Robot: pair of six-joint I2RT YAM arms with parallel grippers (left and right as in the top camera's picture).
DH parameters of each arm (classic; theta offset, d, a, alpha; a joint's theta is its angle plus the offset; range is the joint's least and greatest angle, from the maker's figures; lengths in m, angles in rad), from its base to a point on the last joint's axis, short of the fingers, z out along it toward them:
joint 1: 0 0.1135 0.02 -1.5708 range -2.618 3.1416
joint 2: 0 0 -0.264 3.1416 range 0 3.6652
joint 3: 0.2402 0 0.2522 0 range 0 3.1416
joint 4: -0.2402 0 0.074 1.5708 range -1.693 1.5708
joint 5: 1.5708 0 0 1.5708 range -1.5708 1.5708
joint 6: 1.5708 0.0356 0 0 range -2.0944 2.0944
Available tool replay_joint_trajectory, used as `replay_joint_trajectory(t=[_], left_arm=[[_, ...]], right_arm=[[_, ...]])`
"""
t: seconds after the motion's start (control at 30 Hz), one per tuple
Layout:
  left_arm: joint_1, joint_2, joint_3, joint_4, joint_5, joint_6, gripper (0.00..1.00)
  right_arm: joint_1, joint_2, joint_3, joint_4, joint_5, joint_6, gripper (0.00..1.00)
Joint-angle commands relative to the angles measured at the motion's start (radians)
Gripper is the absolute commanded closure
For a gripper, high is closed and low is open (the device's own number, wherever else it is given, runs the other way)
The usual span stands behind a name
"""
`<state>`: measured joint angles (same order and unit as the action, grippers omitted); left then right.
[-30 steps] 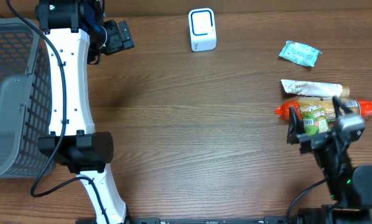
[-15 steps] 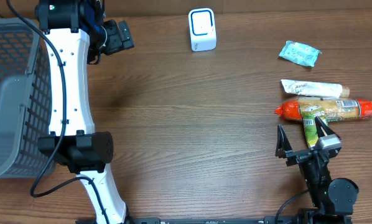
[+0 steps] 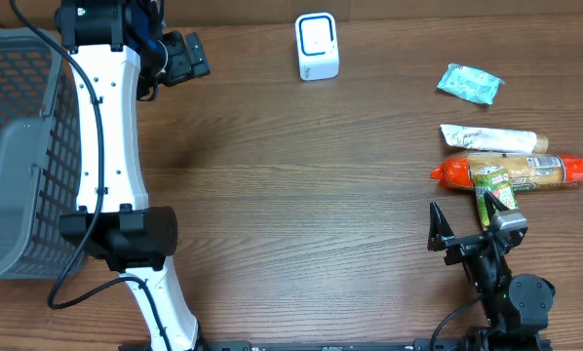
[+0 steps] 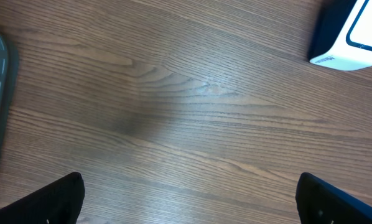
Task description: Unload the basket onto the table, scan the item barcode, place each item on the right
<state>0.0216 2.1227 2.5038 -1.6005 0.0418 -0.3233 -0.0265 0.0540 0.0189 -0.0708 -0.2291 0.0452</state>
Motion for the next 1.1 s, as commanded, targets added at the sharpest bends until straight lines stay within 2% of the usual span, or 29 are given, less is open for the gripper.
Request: replay_joint_trajectory(t=[0.0,0.83,0.97,1.07], left_arm=[[-0.002,-0.015,0.018,0.002,0.002,-0.014,0.01],[-0.032,-0.047,0.014,0.001,-0.003,-0.013,0.00],[-0.058,-0.172,-0.106,0.013,-0.080,-0.010,0.00],[-0.061,-0.316,-0.291,0.129,-0.128,-0.010,0.00]], right_arm=[[-0.001,-0.012,-0.011,0.008,0.001,0.011,0.00],[-0.001,-0.012,-0.011,0.008,0.001,0.011,0.00],[-0.001,-0.012,-0.011,0.008,0.001,0.011,0.00],[-0.001,-0.012,-0.011,0.008,0.001,0.011,0.00]])
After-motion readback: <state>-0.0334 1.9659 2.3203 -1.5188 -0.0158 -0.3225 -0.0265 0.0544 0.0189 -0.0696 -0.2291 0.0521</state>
